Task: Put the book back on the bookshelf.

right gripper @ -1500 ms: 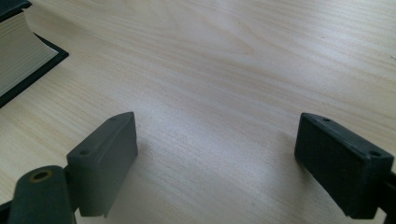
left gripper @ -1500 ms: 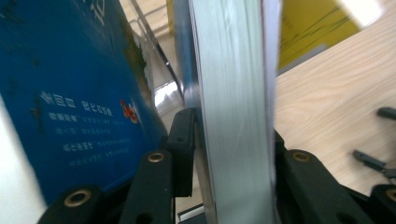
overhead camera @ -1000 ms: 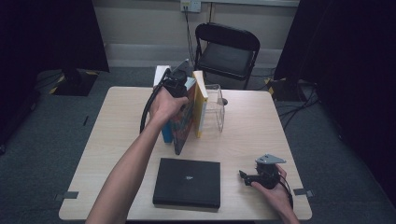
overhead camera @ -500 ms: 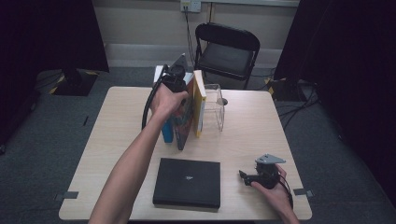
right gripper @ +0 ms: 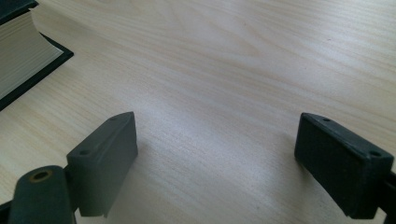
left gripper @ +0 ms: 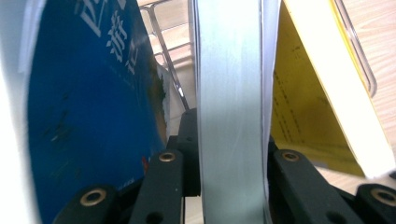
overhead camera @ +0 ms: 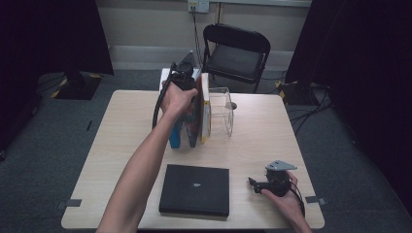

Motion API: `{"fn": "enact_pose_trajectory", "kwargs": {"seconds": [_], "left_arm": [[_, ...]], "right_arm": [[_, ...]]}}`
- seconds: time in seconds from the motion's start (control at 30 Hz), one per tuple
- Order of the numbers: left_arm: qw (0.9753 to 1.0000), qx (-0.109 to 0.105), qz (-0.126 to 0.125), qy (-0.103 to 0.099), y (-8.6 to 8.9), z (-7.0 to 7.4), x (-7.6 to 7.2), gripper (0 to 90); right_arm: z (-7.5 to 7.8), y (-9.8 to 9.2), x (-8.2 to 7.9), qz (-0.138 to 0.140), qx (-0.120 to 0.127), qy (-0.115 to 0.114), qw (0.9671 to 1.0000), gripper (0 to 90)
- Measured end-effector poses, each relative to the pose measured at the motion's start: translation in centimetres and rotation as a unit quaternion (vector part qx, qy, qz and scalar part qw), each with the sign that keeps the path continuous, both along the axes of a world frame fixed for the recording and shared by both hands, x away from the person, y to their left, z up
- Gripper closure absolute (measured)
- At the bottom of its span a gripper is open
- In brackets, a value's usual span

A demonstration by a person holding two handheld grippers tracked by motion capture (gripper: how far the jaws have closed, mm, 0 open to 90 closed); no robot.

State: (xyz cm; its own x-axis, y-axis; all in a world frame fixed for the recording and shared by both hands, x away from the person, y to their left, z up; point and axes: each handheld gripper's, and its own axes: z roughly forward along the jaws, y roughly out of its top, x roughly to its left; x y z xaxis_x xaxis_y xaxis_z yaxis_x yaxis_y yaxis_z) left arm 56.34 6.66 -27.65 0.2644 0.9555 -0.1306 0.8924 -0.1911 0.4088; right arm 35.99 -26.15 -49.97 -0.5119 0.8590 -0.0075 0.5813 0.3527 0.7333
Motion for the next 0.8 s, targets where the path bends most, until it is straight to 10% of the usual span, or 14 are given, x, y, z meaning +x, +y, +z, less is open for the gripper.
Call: {"fn": "enact_pose_trajectory", "kwargs": {"seconds": [0.8], "left_arm": [[0.9977, -0.015, -0.042, -0.051, 0.6, 0.1, -1.7, 54.0]], "right_arm": [[0.0, 0.1, 0.0, 0.003, 0.001, 0.0, 1.0, 13.0]]}}
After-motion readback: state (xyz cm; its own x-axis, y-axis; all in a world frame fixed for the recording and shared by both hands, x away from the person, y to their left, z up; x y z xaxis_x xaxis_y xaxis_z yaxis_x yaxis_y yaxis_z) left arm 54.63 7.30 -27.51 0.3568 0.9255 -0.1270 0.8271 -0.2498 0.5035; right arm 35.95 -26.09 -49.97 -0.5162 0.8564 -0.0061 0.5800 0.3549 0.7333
